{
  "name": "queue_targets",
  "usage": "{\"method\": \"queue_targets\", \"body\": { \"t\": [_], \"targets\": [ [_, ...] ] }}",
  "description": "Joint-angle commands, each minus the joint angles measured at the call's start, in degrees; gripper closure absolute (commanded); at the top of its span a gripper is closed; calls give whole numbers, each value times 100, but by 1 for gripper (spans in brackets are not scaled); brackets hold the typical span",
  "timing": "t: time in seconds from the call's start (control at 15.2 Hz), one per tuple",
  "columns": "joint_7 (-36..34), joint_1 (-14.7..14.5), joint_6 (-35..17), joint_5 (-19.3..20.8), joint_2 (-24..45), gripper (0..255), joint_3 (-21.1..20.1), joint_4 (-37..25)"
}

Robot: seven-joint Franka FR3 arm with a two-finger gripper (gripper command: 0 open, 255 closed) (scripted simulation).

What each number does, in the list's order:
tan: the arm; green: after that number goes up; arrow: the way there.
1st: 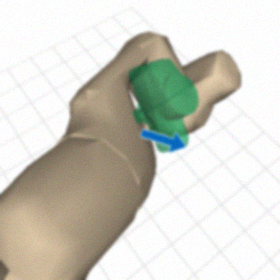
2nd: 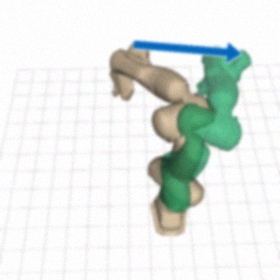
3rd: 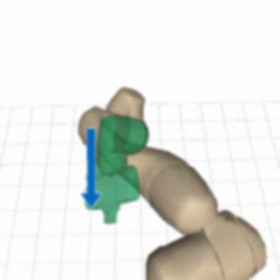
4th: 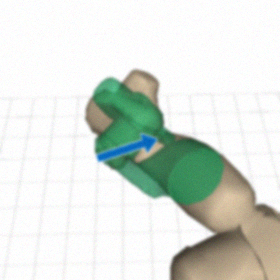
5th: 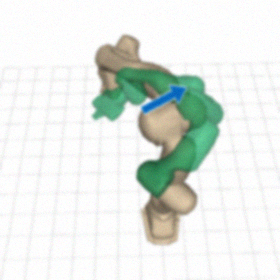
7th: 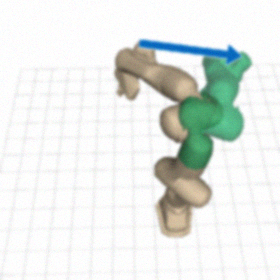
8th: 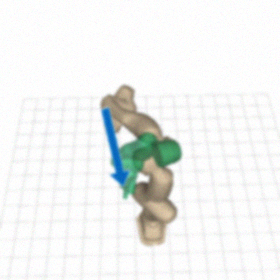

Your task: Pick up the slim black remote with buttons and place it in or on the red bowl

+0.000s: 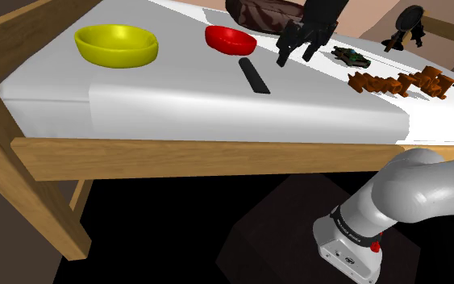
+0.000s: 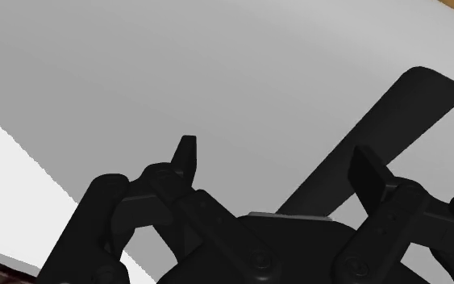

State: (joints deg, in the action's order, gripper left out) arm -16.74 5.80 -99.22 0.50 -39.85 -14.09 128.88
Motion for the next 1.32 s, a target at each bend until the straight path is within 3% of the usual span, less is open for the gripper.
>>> {"method": "queue_targets", "body": {
  "t": [0.0, 0.33, 0.86, 1.25],
  "targets": [
    [-789, 186, -139, -104, 351, 0, -327, -225],
    [-2635, 687, -465, -110, 1353, 0, -1093, -905],
    [-2688, 705, -1057, -88, 1437, 0, -1125, -393],
    [-2688, 705, -1057, -87, 1437, 0, -1125, -393]
  ]
}}
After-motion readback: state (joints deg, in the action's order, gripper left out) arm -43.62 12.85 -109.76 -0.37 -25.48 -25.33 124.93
